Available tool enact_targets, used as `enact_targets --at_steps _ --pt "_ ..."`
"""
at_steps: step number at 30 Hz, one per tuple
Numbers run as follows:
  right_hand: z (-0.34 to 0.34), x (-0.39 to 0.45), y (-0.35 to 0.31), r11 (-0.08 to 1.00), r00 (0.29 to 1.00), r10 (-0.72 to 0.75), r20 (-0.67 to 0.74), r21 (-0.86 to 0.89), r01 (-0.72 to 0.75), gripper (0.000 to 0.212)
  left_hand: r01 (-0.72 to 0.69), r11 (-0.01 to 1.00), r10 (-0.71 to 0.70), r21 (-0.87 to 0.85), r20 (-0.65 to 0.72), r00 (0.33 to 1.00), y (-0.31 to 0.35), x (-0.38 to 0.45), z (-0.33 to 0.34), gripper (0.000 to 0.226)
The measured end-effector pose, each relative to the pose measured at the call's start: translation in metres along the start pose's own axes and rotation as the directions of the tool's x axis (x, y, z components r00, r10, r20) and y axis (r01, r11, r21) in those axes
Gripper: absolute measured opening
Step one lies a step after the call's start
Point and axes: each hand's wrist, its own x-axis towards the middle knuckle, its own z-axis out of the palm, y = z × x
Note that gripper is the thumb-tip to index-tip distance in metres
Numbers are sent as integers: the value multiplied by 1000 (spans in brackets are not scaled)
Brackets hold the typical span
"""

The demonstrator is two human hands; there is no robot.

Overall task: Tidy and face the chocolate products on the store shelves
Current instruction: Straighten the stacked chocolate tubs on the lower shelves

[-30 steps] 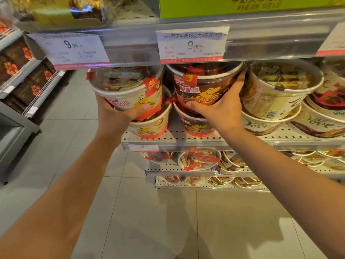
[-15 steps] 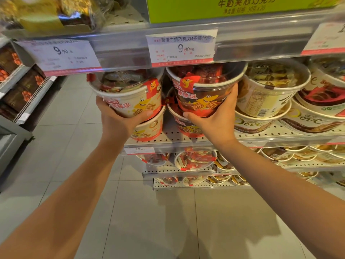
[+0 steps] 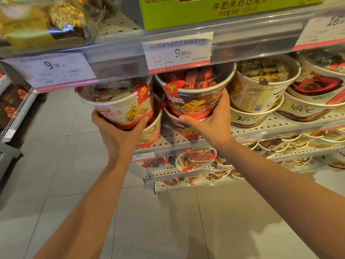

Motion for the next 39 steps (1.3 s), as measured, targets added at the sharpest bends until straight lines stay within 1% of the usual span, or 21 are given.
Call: enact_targets --at_steps 2,6,10,13,15,17,19,21,25,26,27,29,31,32,34,35,36,37,39 --pt "1 1 -2 1000 999 26 -20 5 -26 123 26 1000 -26 -15 3 1000 -1 1 0 100" --pt "4 0 -5 999 999 40 -30 -7 -40 126 28 1000 -28 -9 -2 1000 -4 2 0 100" --pt "-2 1 -7 999 999 33 29 -14 -33 130 8 1000 -8 -2 -3 1000 0 -2 2 97" --pt "-13 -4 -12 1000 996 21 84 14 -22 129 32 999 -34 -17 -68 997 4 -24 3 101" --pt "-26 -14 -14 999 995 6 98 37 -10 120 20 1000 -23 -23 -140 990 9 -47 7 101" --pt "-41 -25 -14 998 995 -33 91 65 27 107 -42 999 37 -23 -184 982 14 -68 12 97" --pt "-59 -33 -10 995 995 -74 64 66 70 93 -88 996 85 -9 -187 979 27 -87 22 89" --pt "-80 -36 -3 993 993 -111 38 42 109 84 -142 989 145 29 -162 976 43 -103 40 86" --pt "-128 -28 17 991 990 -135 -27 8 135 76 -177 974 194 139 -124 973 83 -132 87 82" --pt "-141 -24 23 990 989 -140 -51 8 141 74 -166 974 185 155 -119 976 89 -137 100 83" --pt "-154 -19 28 989 986 -146 -76 8 147 74 -129 981 145 144 -111 983 93 -141 113 83" --pt "-182 -8 39 989 979 -148 -141 -9 148 72 -32 997 37 67 -73 997 97 -146 138 84" --pt "-209 4 51 991 965 -135 -225 -47 128 74 47 999 -47 2 -25 999 101 -151 164 89" --pt "-220 11 57 991 957 -129 -261 -71 114 76 57 998 -58 -26 -14 998 107 -154 176 91" --pt "-239 24 69 990 945 -120 -305 -111 90 80 38 998 -38 -43 -6 999 124 -155 201 86" --pt "-247 30 74 991 943 -107 -315 -115 74 82 13 999 -13 -33 -13 1000 133 -155 212 85" --pt "-252 35 79 993 944 -86 -319 -107 54 84 0 1000 -1 -20 -26 1000 139 -153 222 90" --pt "-256 41 83 995 948 -59 -312 -93 31 89 9 1000 -9 -11 -35 999 144 -151 231 98" --pt "-257 51 88 997 964 6 -265 -69 -25 103 70 997 -71 -26 -46 996 147 -145 245 113"
